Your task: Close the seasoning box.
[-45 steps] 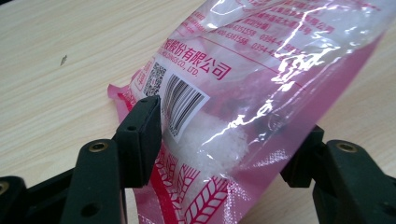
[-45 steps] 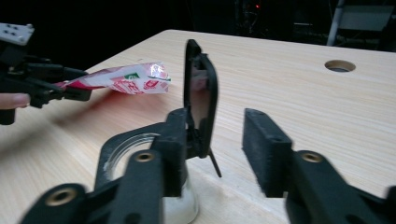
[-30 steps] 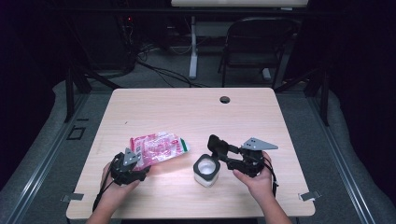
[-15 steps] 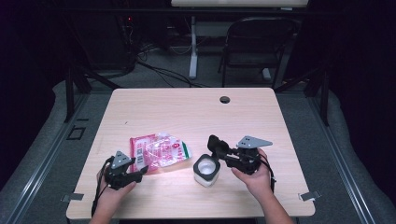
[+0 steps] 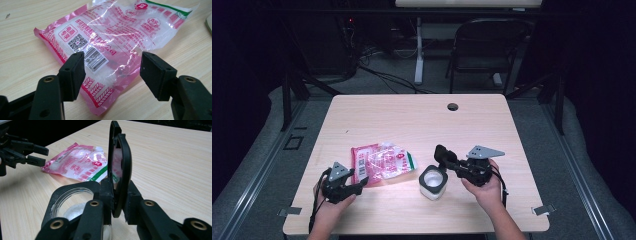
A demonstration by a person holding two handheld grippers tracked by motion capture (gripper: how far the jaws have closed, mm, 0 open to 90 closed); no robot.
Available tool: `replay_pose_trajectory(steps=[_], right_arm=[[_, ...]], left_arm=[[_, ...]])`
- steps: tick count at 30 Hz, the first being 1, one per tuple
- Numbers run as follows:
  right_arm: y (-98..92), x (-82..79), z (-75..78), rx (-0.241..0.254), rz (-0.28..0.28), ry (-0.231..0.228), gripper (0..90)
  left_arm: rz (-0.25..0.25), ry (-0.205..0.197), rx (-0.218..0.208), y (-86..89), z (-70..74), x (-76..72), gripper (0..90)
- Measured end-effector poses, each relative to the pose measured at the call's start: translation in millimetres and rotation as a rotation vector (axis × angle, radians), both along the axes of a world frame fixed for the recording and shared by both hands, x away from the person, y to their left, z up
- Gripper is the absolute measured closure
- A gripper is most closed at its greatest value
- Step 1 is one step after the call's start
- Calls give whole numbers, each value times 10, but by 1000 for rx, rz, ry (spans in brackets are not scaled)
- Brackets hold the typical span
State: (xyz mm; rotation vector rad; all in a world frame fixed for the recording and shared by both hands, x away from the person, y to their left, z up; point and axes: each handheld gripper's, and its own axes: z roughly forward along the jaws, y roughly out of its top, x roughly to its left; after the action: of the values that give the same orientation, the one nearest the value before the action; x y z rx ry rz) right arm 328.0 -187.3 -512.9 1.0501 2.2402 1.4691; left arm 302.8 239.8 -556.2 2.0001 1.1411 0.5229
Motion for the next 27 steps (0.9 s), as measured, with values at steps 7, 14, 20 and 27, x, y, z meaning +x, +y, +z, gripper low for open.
replay_pose_trajectory(steps=[7, 14, 20, 27], right_arm=[[-2, 1, 1, -20, -5, -8, 840], [9, -8, -2, -24, -3, -23, 840], [27, -32, 5, -51, 5, -49, 842], [79, -86, 22, -110, 15, -101, 848]], left_arm=[[10, -6, -12, 32, 11, -8, 371], [18, -9, -21, 46, 9, -11, 376], [13, -18, -12, 32, 17, -20, 377], [9, -30, -14, 22, 29, -28, 377]])
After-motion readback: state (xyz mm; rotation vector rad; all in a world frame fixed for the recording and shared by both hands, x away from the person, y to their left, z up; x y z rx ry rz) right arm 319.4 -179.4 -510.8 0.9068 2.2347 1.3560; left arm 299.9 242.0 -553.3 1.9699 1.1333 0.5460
